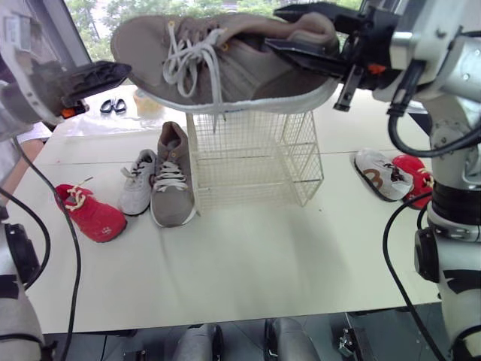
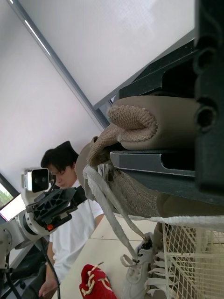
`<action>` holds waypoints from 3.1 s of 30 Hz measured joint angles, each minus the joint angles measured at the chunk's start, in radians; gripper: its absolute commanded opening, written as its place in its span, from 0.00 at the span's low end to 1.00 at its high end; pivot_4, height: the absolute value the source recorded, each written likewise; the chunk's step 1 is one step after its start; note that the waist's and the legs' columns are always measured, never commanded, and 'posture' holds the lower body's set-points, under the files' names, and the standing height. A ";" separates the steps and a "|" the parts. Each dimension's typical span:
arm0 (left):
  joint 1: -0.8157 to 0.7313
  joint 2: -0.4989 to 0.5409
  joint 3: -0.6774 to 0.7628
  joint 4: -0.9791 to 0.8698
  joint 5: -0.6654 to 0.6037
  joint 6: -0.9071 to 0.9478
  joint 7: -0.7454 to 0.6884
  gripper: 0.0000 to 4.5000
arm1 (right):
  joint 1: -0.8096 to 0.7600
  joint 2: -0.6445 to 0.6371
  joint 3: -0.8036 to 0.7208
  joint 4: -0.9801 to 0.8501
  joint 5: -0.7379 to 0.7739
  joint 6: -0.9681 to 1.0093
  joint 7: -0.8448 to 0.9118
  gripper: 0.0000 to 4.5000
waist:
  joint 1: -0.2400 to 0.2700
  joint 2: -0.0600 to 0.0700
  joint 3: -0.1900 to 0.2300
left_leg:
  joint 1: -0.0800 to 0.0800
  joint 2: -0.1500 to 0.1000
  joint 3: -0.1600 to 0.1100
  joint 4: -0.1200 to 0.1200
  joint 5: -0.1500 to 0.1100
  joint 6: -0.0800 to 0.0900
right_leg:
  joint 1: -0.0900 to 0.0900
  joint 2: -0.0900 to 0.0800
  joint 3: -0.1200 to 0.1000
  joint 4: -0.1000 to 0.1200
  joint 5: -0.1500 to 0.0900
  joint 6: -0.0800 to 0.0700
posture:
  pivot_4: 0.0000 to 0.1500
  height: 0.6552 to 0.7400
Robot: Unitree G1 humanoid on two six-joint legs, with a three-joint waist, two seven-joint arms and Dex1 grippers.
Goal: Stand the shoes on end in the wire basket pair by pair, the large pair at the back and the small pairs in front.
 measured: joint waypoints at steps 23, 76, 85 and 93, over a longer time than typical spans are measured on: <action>-0.092 -0.074 -0.056 0.051 0.110 0.050 -0.268 0.83 | 0.029 0.037 0.009 -0.048 0.021 -0.009 -0.011 0.21 | 0.000 0.000 0.000 | 0.000 0.000 0.000 0.001 0.000 0.000 | 0.000 0.000 0.000 0.001 0.000 0.000 | 1.00 1.00; 0.335 -0.857 0.365 -0.612 -0.703 -0.098 0.976 0.14 | 0.207 0.467 -0.177 -0.048 0.747 0.373 -0.672 0.99 | 0.003 -0.003 -0.002 | 0.001 0.000 -0.002 0.001 0.001 -0.001 | 0.003 0.000 0.000 0.000 0.003 0.000 | 1.00 1.00; 0.410 -0.827 0.259 -0.646 -0.699 -0.114 0.950 0.14 | 0.173 0.470 -0.192 -0.001 0.716 0.347 -0.683 0.99 | 0.002 -0.003 -0.002 | 0.002 0.000 -0.002 0.001 0.001 -0.001 | 0.003 0.001 0.000 0.000 0.003 0.000 | 1.00 1.00; 0.427 -0.803 0.236 -0.645 -0.697 -0.146 0.922 0.14 | 0.172 0.481 -0.204 -0.001 0.741 0.358 -0.710 0.62 | 0.004 -0.003 -0.002 | 0.001 0.000 -0.002 0.001 0.001 -0.001 | 0.003 0.001 0.000 0.000 0.003 0.000 | 1.00 1.00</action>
